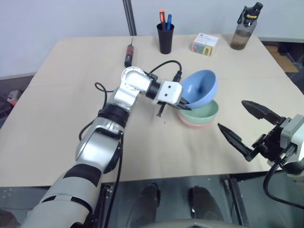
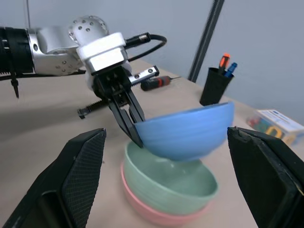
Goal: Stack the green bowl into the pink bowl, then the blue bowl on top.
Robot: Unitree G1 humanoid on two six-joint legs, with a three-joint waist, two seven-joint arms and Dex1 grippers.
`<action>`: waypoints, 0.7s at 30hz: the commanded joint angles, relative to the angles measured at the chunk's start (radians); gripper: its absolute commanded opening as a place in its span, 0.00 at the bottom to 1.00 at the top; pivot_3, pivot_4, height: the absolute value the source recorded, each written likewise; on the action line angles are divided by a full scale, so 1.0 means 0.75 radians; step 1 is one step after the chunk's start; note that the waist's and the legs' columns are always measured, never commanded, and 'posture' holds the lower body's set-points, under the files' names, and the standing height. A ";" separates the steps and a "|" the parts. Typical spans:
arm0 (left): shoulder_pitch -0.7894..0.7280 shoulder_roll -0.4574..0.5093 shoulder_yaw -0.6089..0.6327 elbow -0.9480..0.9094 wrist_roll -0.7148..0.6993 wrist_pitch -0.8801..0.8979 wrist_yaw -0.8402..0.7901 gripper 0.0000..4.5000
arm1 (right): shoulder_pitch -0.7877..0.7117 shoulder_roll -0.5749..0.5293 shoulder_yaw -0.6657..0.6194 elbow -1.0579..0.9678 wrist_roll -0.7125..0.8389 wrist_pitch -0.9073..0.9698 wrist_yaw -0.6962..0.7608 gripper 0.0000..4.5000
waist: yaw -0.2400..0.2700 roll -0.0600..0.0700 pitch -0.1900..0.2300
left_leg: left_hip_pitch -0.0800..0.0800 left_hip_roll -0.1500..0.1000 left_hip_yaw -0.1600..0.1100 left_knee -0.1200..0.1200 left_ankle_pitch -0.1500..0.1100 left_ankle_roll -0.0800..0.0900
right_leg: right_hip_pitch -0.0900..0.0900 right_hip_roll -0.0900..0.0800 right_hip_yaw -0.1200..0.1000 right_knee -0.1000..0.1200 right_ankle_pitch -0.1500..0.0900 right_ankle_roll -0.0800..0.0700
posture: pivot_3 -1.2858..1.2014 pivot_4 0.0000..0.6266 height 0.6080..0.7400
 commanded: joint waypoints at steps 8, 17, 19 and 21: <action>-0.046 -0.024 0.030 -0.003 -0.012 0.016 -0.011 0.35 | 0.005 -0.012 0.007 -0.028 -0.015 -0.011 0.003 0.95 | -0.001 0.000 0.000 | 0.001 0.000 0.000 0.000 0.000 0.000 | 0.000 0.000 0.000 0.001 0.000 0.000 | 0.52 0.24 1.00; 0.148 0.132 0.248 -0.298 -0.203 0.284 0.115 0.49 | 0.054 -0.020 0.002 0.035 0.009 0.028 0.027 0.95 | -0.005 0.000 0.000 | 0.001 0.000 0.000 0.000 0.000 0.000 | 0.000 0.000 0.000 0.001 0.000 0.000 | 0.52 0.24 1.00; 0.274 0.224 0.290 -0.405 -0.187 0.338 0.166 0.49 | 0.056 -0.041 -0.002 0.107 0.015 0.072 0.034 0.95 | -0.026 0.002 -0.001 | 0.001 0.001 0.000 -0.001 0.000 0.000 | 0.000 0.001 0.001 0.001 0.000 0.000 | 0.52 0.24 1.00; 0.427 0.331 0.332 -0.600 -0.221 0.516 0.192 0.49 | 0.073 -0.068 -0.022 0.182 -0.004 0.088 0.072 0.95 | -0.028 0.002 -0.001 | 0.006 0.004 0.002 -0.004 0.000 0.000 | 0.000 0.003 0.003 0.002 0.000 -0.001 | 0.52 0.24 1.00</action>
